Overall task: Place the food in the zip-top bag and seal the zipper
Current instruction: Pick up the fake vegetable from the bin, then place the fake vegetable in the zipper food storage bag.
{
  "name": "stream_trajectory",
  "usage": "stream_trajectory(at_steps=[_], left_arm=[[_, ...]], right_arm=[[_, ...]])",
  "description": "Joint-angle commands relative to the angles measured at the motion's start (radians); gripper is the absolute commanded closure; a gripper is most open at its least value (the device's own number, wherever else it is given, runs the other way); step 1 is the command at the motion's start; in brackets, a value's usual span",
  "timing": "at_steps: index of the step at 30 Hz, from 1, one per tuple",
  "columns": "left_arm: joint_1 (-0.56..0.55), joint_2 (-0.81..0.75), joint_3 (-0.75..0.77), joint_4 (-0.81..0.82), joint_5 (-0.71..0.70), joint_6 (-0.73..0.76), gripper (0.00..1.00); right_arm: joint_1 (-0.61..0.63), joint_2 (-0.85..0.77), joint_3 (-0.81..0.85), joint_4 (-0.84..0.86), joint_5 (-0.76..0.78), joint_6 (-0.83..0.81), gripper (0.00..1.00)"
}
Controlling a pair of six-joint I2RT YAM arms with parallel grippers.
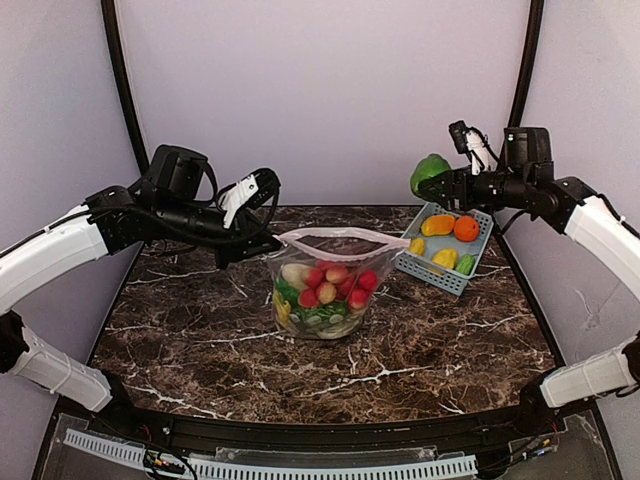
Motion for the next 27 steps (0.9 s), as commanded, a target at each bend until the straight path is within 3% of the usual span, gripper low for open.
stream_trajectory(at_steps=[1, 9, 27], left_arm=[[-0.004, -0.042, -0.014, 0.025, 0.011, -0.008, 0.99], [-0.005, -0.053, -0.020, 0.030, 0.009, -0.007, 0.99], [-0.005, -0.053, -0.021, 0.031, 0.001, -0.006, 0.99]], right_arm=[[0.069, -0.046, 0.001, 0.088, -0.256, -0.067, 0.45], [0.164, 0.037, 0.078, 0.058, -0.475, -0.110, 0.46], [0.295, 0.248, 0.246, -0.251, -0.550, -0.268, 0.47]])
